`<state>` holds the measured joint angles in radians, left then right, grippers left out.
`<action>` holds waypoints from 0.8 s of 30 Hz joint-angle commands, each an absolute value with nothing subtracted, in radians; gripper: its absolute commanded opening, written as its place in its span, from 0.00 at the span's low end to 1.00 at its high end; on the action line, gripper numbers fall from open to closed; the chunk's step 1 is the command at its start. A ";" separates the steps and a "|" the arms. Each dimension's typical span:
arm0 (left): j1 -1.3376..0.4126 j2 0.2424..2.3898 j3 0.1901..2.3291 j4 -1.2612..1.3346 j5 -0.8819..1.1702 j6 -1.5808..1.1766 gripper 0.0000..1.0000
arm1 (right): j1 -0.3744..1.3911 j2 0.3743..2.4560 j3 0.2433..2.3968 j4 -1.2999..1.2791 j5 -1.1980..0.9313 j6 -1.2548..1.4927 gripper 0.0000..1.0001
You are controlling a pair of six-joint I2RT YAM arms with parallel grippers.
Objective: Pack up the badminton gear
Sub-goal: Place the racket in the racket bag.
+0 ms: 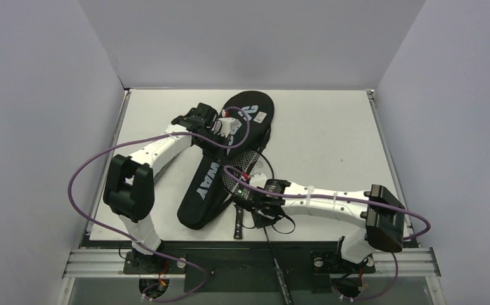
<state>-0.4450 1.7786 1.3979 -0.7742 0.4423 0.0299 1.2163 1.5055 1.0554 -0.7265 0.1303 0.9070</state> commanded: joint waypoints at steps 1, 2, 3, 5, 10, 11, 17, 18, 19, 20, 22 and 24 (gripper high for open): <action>-0.440 1.743 1.457 -0.749 0.475 0.031 0.00 | 1.200 1.571 1.169 -0.798 0.172 0.835 0.00; -0.440 1.742 1.456 -0.751 0.475 0.034 0.00 | 1.194 1.580 1.190 -0.798 0.179 0.829 0.00; -0.439 1.740 1.456 -0.751 0.476 0.034 0.00 | 1.182 1.598 1.198 -0.799 0.184 0.820 0.00; -0.440 1.739 1.456 -0.754 0.479 0.036 0.00 | 1.154 1.617 1.223 -0.797 0.201 0.809 0.00; -0.440 1.735 1.457 -0.761 0.487 0.038 0.00 | 1.065 1.641 1.254 -0.753 0.222 0.797 0.00; -0.440 1.735 1.459 -0.766 0.488 0.040 0.00 | 1.053 1.647 1.264 -0.747 0.226 0.793 0.00; -0.442 1.733 1.473 -0.789 0.512 0.046 0.00 | 0.971 1.727 1.340 -0.712 0.253 0.768 0.00; -0.442 1.732 1.473 -0.791 0.516 0.047 0.00 | 0.958 1.746 1.348 -0.703 0.253 0.765 0.00; -0.442 1.732 1.474 -0.794 0.520 0.051 0.00 | 0.946 1.753 1.362 -0.696 0.253 0.764 0.00; -0.442 1.730 1.474 -0.797 0.525 0.052 0.00 | 0.941 1.769 1.372 -0.683 0.252 0.761 0.00; -0.442 1.729 1.475 -0.802 0.537 0.057 0.00 | 0.927 1.790 1.395 -0.658 0.241 0.758 0.00; -0.443 1.729 1.477 -0.809 0.549 0.061 0.00 | 0.918 1.812 1.419 -0.635 0.227 0.758 0.00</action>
<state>-0.4400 1.7782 1.4265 -0.7853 0.4774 0.0311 0.9394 1.7840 1.3510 -0.6651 0.2096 0.7723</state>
